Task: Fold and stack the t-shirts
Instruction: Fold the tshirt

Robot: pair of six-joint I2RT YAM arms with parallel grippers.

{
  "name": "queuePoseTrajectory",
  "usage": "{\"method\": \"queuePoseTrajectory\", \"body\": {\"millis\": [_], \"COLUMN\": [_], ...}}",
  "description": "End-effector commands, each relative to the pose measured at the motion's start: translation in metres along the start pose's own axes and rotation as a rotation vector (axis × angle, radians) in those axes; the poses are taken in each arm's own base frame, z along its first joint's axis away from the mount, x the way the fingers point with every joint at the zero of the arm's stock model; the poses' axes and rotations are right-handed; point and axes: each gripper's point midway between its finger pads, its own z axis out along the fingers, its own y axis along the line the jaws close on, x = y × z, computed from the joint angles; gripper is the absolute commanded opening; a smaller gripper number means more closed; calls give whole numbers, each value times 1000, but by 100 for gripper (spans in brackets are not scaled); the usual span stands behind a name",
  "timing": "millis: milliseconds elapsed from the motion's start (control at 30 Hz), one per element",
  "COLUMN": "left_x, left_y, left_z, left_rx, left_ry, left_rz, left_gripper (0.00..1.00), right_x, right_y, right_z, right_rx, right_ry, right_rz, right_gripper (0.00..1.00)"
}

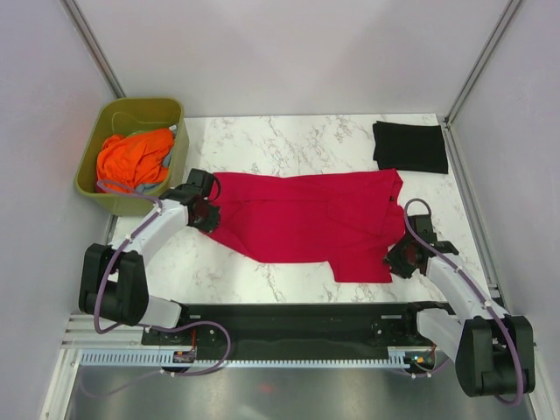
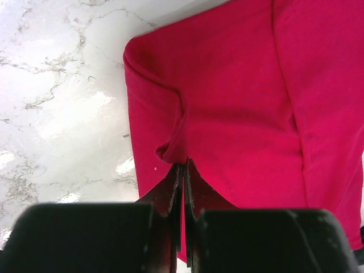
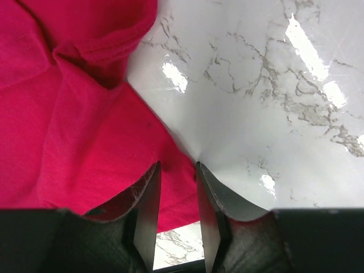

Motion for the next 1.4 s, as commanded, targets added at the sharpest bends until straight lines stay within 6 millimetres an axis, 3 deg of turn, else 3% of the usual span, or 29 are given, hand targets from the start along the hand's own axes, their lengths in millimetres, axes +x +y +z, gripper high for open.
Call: {"method": "queuePoseTrajectory", "body": {"millis": [0, 67, 167, 200, 233, 333, 567, 633, 867, 1033, 1200, 1367], "left_x": [-13, -13, -9, -5, -4, -2, -15, -19, -24, -32, -35, -44], "left_y": [-15, -17, -20, -21, -21, -24, -29, -29, -33, -43, -38, -36], "left_z": [-13, -14, -16, -17, -17, -20, -24, -22, -10, -6, -2, -1], "left_rx": [44, 50, 57, 60, 62, 70, 65, 46, -30, -58, -131, -163], "left_ry": [-66, -70, -70, -66, -67, -76, -135, -156, -182, -211, -227, -274], "left_rz": [-52, -53, -47, -38, -34, -24, -40, -51, -82, -119, -142, -198], "left_gripper": [2, 2, 2, 2, 2, 2, 2, 2, 2, 2, 2, 2], "right_x": [8, 5, 3, 1, 1, -11, -79, -91, -120, -129, -138, -140], "right_y": [-16, -19, -19, -19, -19, -12, 41, 50, 82, 86, 95, 94], "right_z": [9, 11, 13, 12, 12, 6, -44, -47, -39, -29, -24, -7], "right_rx": [82, 117, 138, 140, 143, 132, 10, 2, -28, 4, 4, 45], "right_ry": [22, 20, 18, 12, 11, -29, -247, -278, -320, -318, -325, -286], "right_rz": [-2, -20, -41, -41, -46, -64, -117, -143, -177, -192, -204, -222], "right_gripper": [39, 34, 16, 2, 0, 0, 0, 0, 0, 0, 0, 0]}}
